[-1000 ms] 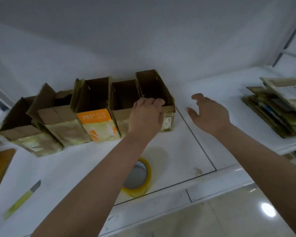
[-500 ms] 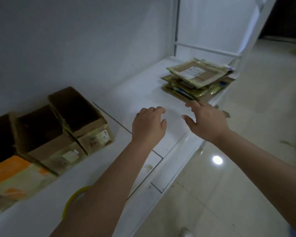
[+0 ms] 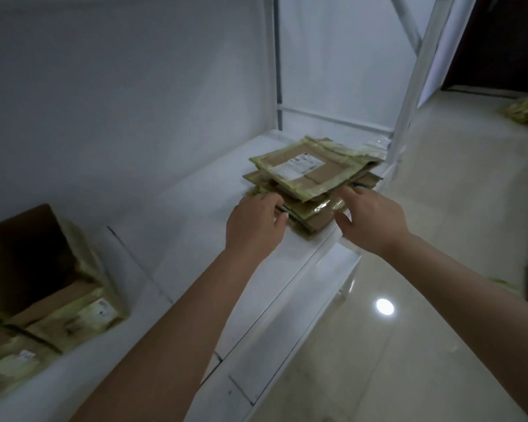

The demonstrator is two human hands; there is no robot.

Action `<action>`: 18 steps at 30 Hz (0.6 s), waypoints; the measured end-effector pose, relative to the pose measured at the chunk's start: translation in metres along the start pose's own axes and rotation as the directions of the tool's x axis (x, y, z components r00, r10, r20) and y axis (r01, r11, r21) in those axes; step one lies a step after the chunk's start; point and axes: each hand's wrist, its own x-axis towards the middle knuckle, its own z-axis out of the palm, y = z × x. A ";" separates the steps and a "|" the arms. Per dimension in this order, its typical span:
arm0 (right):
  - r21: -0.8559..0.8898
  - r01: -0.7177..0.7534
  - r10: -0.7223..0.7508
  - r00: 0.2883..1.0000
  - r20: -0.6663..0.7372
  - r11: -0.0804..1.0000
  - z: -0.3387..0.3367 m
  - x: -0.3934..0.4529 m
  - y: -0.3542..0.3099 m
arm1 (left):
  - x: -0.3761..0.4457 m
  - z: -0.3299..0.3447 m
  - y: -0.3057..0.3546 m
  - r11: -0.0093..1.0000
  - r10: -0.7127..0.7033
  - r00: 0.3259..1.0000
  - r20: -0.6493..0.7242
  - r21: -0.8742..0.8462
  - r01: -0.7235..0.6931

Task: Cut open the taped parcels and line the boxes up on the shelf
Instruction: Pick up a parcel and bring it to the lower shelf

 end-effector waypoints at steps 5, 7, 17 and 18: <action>0.001 0.013 -0.013 0.999 0.043 1.000 0.007 0.068 0.053 | 0.068 0.021 0.019 0.993 -0.112 0.993 -0.033 0.037 0.113; -0.011 0.013 -0.012 0.999 0.039 1.000 0.012 0.098 0.067 | 0.092 0.029 0.022 0.985 -0.165 0.986 -0.014 0.051 0.166; -0.035 -0.110 0.113 0.991 0.073 0.993 0.067 0.199 0.127 | 0.159 0.086 0.003 0.907 -0.390 0.919 0.047 0.193 0.375; -0.018 -0.128 0.129 0.987 0.097 0.992 0.072 0.205 0.131 | 0.158 0.091 -0.001 0.900 -0.414 0.907 0.074 0.184 0.396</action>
